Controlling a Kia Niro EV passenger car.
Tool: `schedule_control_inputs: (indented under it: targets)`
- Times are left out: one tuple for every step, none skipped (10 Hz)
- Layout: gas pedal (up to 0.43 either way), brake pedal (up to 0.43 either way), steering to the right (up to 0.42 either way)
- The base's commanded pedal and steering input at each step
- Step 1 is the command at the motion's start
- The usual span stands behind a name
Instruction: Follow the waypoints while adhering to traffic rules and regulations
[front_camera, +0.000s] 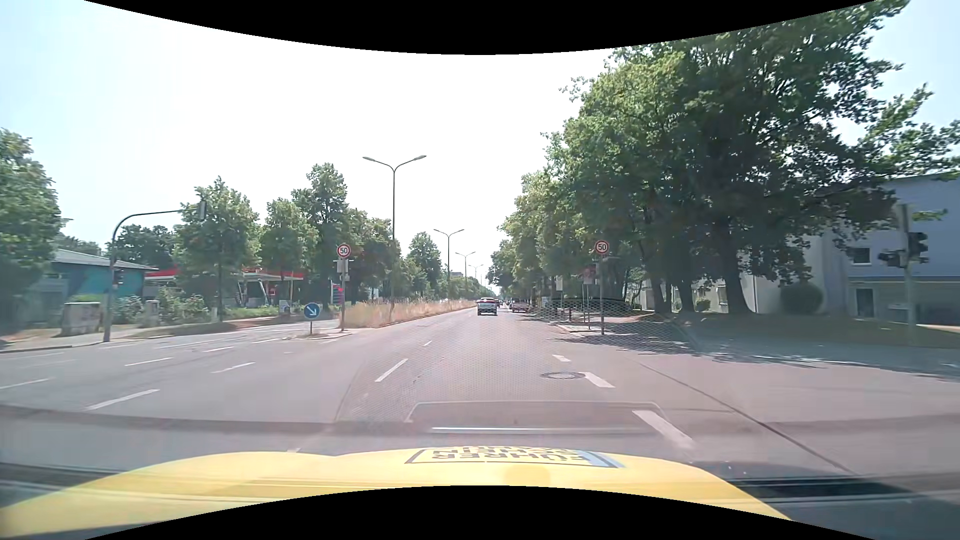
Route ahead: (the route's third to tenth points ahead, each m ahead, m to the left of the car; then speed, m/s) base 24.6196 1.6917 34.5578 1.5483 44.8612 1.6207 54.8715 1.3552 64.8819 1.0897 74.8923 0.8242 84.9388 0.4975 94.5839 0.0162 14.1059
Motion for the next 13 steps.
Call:
schedule_control_inputs:
  targets:
    - [0.087, 0.0, -0.006]
    - [0.087, 0.0, -0.005]
    - [0.087, 0.0, -0.004]
    - [0.087, 0.0, -0.002]
    - [0.079, 0.0, 0.001]
    - [0.067, 0.0, 0.002]
    - [0.067, 0.0, 0.002]
    - [0.067, 0.0, 0.001]
    - [0.067, 0.0, 0.002]
    - [0.067, 0.0, 0.001]
    - [0.059, 0.0, 0.002]
    - [0.059, 0.0, 0.001]
    - [0.059, 0.0, 0.002]
